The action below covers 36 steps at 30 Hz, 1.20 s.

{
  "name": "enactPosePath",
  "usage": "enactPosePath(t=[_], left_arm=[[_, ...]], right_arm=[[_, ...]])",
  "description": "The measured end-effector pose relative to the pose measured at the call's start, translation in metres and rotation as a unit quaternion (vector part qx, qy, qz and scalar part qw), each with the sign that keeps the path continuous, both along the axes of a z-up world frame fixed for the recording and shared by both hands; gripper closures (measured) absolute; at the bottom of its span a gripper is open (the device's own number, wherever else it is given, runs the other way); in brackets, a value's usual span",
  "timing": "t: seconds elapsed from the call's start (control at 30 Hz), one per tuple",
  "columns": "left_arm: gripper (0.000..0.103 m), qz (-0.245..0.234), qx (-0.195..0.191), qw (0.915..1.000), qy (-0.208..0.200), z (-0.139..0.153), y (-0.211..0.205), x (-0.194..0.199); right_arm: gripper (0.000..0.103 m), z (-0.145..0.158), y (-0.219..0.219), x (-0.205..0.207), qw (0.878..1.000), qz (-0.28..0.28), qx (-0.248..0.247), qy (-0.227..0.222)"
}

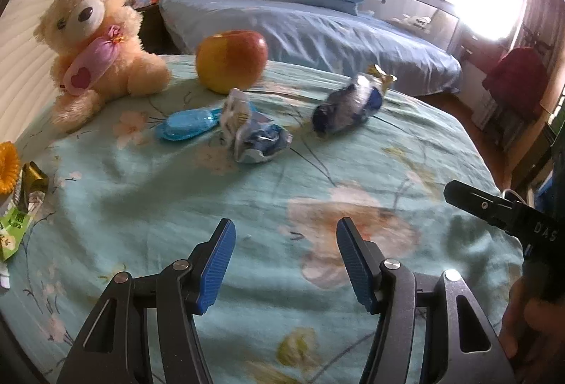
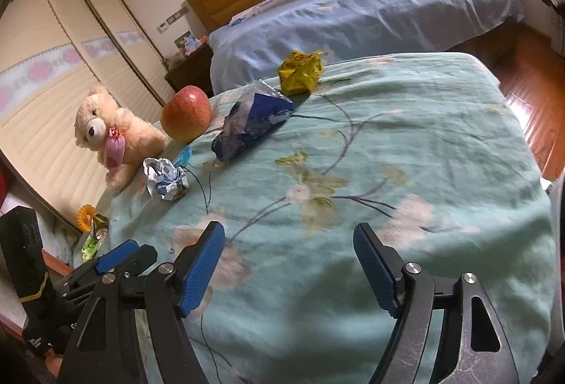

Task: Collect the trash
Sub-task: 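Grasp the blue-white plastic bag with the right tool while the left grasps white paper wrapper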

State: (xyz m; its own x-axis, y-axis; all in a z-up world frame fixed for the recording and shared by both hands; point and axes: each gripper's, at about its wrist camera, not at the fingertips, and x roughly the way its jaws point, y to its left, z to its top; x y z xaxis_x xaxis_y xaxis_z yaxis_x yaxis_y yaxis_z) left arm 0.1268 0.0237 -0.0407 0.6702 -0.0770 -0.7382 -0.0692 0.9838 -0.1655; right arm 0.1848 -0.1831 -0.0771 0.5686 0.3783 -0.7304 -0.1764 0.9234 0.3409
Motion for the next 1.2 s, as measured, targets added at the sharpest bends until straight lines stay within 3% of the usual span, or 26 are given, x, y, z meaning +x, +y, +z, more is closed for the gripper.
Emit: enactPosePath(t=[0.5,1.0,1.03,1.07,1.13,1.2], left_arm=[[0.042,0.024,0.002,0.9997,-0.003,-0.002,0.027,0.046],[0.043,0.008,-0.006,0.9999,0.008,-0.017,0.033,0.092],[0.044,0.005,-0.004,0.9999,0.011,-0.019,0.031,0.094],[0.052,0.001,-0.004,0.9999,0.013,-0.021,0.03,0.095],[0.065,-0.01,-0.01,0.9997,0.019,-0.025,0.027,0.098],[0.075,-0.016,-0.01,0.9996,0.019,-0.026,0.024,0.098]], right_arm=[[0.026,-0.011,0.036,0.054,1.0,0.016,0.025,0.01],[0.027,-0.023,0.055,0.111,0.997,-0.008,0.076,0.032],[0.03,-0.023,0.055,0.113,0.996,-0.011,0.077,0.032],[0.033,-0.023,0.055,0.114,0.997,-0.014,0.075,0.031],[0.06,-0.025,0.057,0.116,0.997,-0.014,0.071,0.036],[0.062,-0.026,0.057,0.117,0.997,-0.013,0.073,0.039]])
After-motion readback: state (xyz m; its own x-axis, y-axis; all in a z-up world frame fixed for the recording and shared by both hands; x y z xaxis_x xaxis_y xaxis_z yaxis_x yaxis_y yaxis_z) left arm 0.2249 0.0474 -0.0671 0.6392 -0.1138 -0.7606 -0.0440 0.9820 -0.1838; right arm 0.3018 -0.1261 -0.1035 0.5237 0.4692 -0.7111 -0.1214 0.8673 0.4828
